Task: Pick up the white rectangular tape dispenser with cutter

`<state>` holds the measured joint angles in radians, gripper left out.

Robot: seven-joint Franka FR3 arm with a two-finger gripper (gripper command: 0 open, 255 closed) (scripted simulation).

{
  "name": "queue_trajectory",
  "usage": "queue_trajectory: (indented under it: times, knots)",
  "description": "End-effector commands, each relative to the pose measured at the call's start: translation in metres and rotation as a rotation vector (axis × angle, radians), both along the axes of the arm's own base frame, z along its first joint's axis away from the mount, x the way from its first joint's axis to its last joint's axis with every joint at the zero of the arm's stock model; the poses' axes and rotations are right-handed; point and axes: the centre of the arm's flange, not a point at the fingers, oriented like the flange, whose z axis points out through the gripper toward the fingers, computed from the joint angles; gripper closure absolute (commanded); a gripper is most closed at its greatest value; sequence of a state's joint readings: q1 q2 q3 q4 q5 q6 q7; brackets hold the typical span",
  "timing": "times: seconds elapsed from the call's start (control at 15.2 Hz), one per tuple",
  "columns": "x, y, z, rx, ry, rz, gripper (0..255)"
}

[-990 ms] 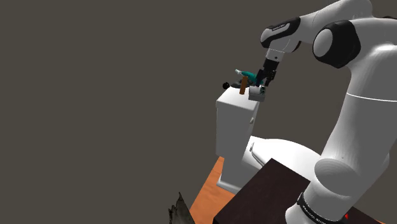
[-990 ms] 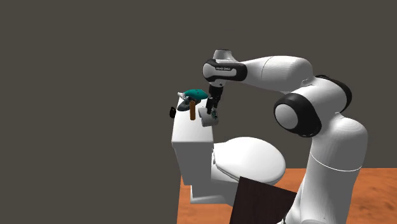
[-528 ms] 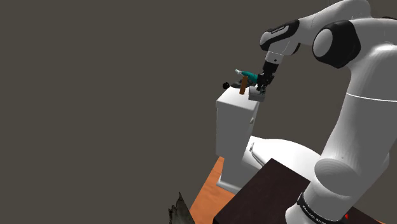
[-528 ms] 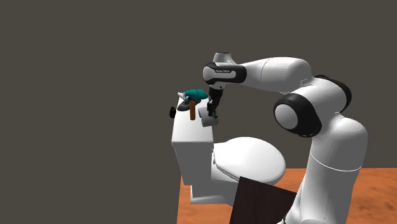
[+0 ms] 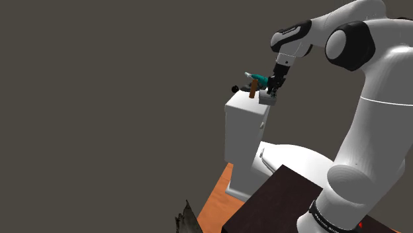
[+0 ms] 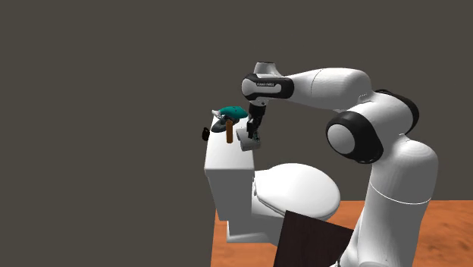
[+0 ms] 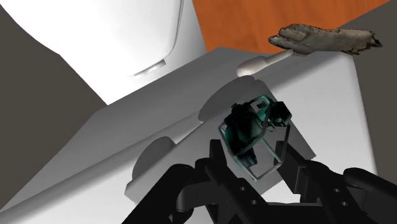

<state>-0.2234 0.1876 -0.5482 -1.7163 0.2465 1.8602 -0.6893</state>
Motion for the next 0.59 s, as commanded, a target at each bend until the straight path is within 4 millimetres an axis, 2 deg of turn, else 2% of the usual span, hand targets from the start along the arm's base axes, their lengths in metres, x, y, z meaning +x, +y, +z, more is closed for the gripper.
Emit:
queue_trajectory:
  times: [0.0, 0.53]
  knots:
    - [0.000, 0.000, 0.008, 0.000, 0.000, 0.000, 255]
    - [0.000, 0.000, 0.050, 0.000, 0.000, 0.000, 255]
